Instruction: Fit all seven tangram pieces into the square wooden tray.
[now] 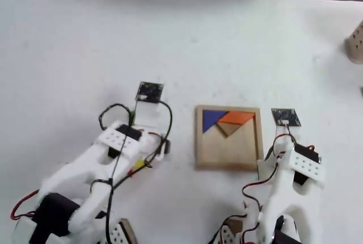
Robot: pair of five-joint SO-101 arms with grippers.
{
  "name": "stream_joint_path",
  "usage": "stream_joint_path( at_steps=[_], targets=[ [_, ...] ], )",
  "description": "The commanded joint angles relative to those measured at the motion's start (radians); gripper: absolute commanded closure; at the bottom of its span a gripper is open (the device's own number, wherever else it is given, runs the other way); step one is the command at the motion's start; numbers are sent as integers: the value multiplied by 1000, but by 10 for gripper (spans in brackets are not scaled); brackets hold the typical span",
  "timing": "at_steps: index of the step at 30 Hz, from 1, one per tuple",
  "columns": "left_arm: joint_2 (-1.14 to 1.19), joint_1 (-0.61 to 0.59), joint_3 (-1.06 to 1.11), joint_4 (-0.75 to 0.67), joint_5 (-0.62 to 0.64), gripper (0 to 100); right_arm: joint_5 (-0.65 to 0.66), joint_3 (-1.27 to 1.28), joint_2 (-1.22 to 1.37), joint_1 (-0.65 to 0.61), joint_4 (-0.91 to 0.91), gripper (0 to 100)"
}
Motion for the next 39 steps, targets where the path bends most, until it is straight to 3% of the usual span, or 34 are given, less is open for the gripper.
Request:
stream_joint_path(
  at_steps=[1, 23, 30, 39],
  targets=[
    [1, 27, -46, 6, 2, 777, 11, -3, -31, -10, -12, 978],
    [-1, 28, -46, -21, -2, 779, 11, -3, -30, -10, -12, 978],
    [-1, 28, -44, -58, -3, 983, 11, -3, -30, -10, -12, 978],
    [-1, 30, -44, -52, -37, 876, 11, -3, -30, -10, -12, 978]
  ],
)
